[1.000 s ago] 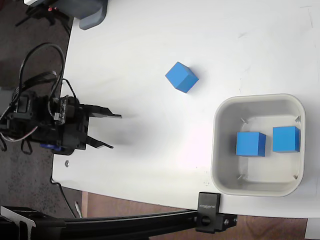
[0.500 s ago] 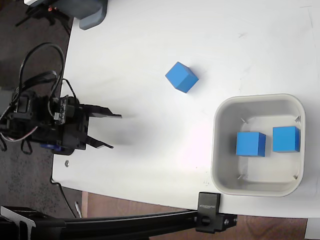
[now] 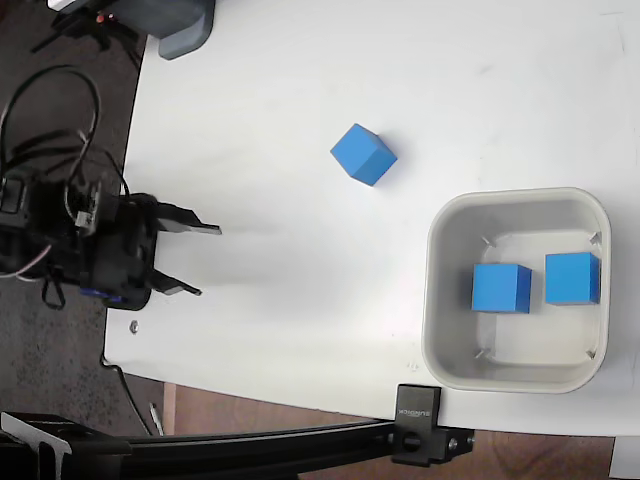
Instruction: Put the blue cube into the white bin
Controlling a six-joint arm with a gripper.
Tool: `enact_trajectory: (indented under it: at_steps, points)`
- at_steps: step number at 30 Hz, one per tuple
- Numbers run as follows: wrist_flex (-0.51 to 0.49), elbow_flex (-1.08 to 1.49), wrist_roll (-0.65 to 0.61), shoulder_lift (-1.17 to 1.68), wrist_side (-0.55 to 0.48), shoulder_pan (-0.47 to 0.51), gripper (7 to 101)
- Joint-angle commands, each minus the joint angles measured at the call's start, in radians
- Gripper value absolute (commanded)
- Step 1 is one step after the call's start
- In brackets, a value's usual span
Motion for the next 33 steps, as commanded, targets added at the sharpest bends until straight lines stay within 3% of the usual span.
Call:
enact_trajectory:
  at_steps: [1, 7, 14, 25, 33]
  points:
    - [-0.023, -0.258, -0.067, -0.244, -0.104, 0.035, 98.4]
    - [-0.041, -0.494, -0.204, -0.560, -0.258, 0.025, 100.0]
    - [-0.058, -0.554, -0.405, -0.729, -0.466, 0.038, 100.0]
    - [-0.038, -0.713, -0.541, -0.971, -0.612, 0.049, 100.0]
    - [-0.109, -0.726, -0.557, -1.072, -0.653, 0.051, 100.0]
